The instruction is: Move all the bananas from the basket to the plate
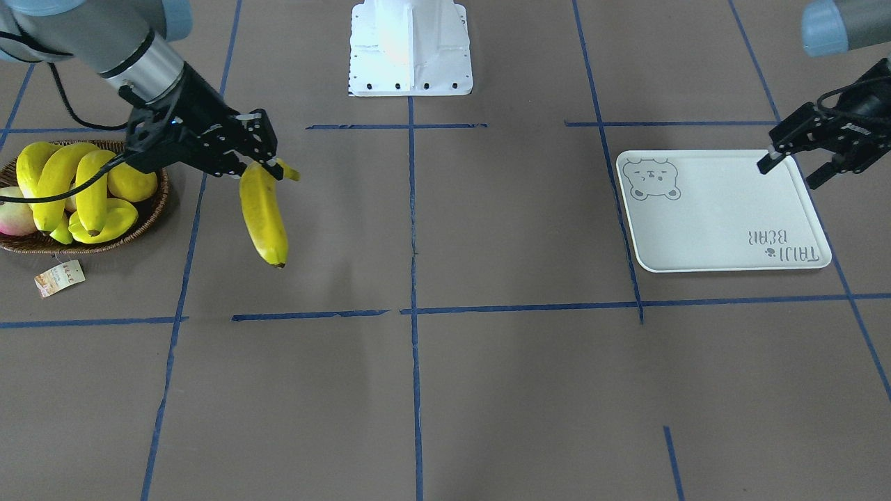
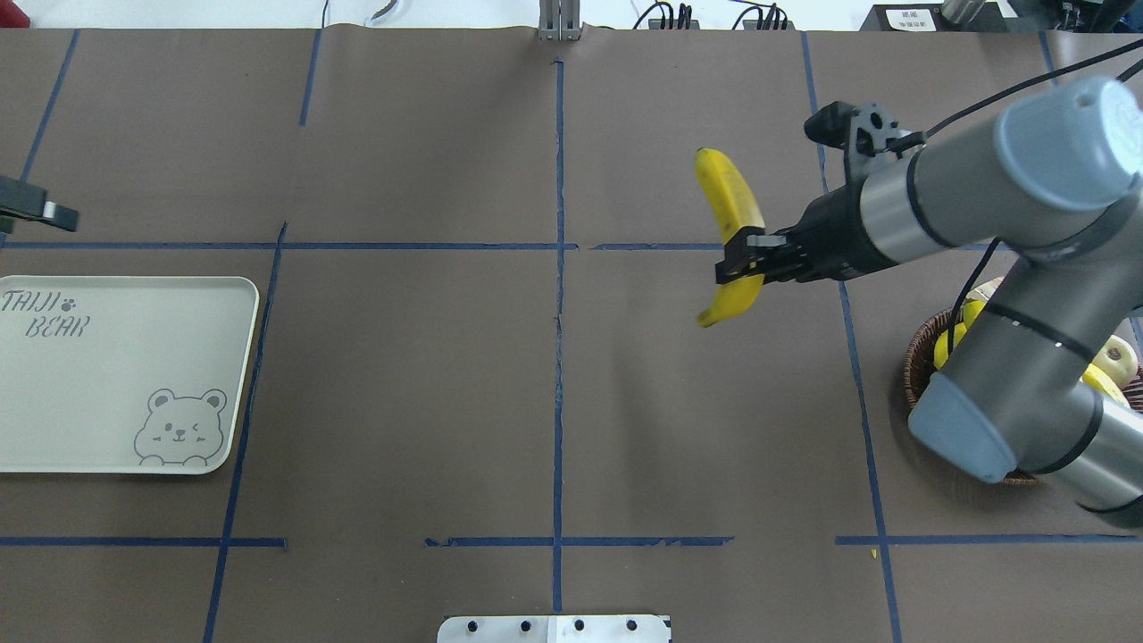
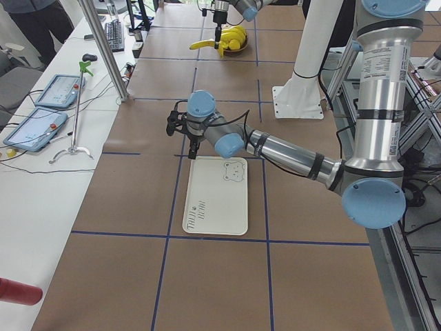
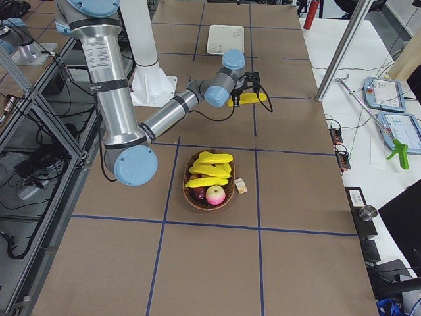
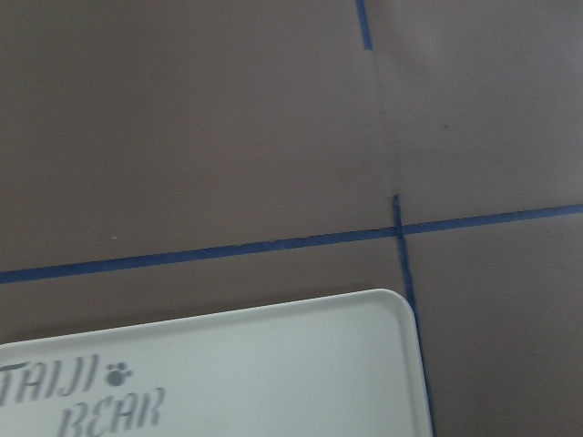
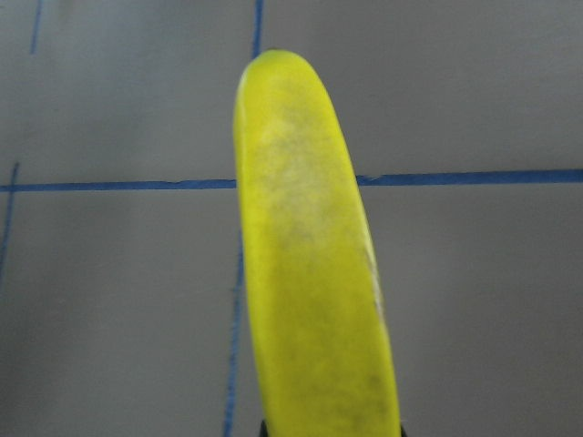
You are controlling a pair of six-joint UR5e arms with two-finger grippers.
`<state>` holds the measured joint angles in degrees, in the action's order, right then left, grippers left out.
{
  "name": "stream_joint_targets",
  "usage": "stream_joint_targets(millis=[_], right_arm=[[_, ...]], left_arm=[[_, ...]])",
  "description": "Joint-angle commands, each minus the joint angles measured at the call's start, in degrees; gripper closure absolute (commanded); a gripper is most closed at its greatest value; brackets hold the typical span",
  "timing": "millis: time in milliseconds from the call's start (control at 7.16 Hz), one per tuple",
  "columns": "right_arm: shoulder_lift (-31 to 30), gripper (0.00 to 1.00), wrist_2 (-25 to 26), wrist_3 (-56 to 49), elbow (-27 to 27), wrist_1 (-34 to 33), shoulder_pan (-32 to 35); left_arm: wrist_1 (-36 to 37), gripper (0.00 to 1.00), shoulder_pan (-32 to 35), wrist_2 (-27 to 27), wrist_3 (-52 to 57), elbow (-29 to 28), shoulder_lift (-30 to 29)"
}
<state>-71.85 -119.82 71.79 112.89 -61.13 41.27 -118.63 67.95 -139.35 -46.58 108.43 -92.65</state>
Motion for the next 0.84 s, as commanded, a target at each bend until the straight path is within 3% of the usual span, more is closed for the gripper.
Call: stream_joint_targets(millis=[0, 279, 419, 698], right_arm=[[1.4, 0.95, 9.2, 5.4, -0.8, 8.8, -9.5], [4.6, 0.95, 16.4, 5.6, -4.5, 16.2, -15.0], [4.8, 0.95, 18.5, 5.8, -6.9, 20.9, -16.6], [6.4, 0.95, 20.3, 8.3, -7.8, 22.7, -18.0]], left_arm=[[-1.5, 0.0, -4.3, 0.1, -14.0, -0.6, -8.5], [-2.8, 0.0, -12.2, 1.4, -26.0, -1.2, -16.7], [-3.3, 0.0, -14.8, 4.8, -33.0, -1.6, -20.9], [-4.1, 0.0, -22.8, 15.6, -38.7, -1.6, -24.8]])
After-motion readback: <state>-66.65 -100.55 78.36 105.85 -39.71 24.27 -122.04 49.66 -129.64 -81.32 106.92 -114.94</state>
